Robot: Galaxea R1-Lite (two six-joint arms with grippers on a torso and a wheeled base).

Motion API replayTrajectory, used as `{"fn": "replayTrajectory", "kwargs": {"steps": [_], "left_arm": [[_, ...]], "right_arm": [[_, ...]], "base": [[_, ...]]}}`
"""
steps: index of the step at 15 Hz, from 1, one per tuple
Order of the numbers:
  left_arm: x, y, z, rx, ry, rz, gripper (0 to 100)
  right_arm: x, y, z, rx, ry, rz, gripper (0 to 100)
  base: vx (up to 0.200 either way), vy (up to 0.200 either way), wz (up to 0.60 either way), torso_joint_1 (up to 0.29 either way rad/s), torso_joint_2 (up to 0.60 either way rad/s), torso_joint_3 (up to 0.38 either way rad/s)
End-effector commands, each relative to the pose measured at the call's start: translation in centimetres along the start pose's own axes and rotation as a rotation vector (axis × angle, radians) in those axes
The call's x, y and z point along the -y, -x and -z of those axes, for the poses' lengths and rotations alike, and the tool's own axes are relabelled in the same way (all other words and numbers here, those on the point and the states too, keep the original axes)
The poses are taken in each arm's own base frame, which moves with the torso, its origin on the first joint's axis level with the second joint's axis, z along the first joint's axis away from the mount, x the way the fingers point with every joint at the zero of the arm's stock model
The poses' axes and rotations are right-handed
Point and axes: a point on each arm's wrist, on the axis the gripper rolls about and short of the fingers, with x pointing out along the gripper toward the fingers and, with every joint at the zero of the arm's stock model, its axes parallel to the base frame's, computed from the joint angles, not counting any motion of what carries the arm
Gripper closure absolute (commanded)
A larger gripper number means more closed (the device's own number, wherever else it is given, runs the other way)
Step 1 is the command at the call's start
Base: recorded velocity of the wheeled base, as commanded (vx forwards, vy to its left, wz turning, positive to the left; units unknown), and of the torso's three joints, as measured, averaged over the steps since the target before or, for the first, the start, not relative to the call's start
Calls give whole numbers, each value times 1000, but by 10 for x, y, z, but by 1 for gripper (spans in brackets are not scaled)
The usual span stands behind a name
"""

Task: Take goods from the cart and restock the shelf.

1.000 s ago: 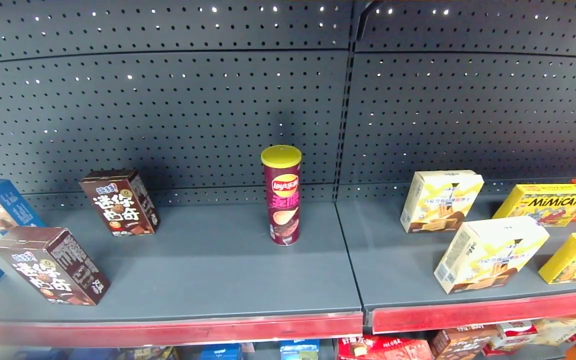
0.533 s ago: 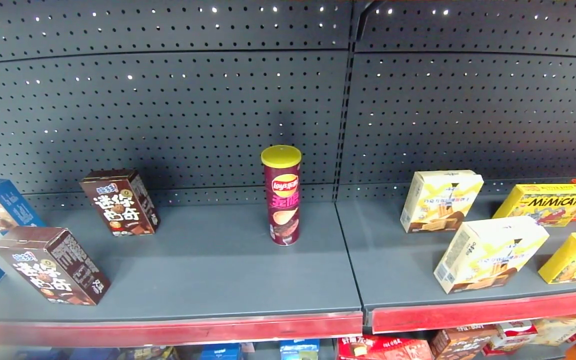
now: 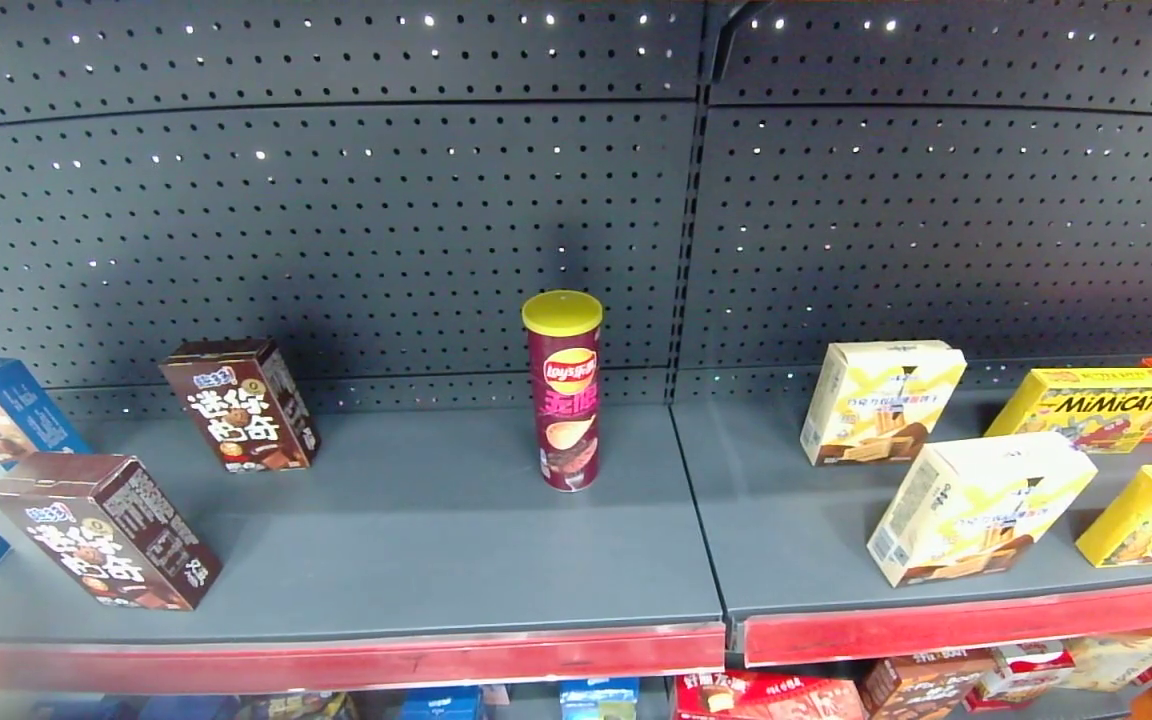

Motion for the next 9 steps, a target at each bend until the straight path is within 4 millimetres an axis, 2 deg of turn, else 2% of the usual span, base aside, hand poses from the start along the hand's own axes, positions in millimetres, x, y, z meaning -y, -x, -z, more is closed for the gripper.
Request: {"fn": "replayTrajectory", "kwargs": {"steps": [1, 3, 9], "left_arm": [[0, 0, 0, 0, 1, 0, 0], [0, 0, 0, 0, 1, 0, 0], [1, 0, 0, 0, -10, 35, 0]], "right_arm": [[0, -1, -4, 0, 0, -12, 100], [1, -8, 0, -42, -8, -58, 100], [3, -13, 1, -88, -22, -43, 100]], "base": [[0, 0, 0, 0, 0, 0], [0, 0, 0, 0, 0, 0], [0, 0, 0, 0, 0, 0]]}}
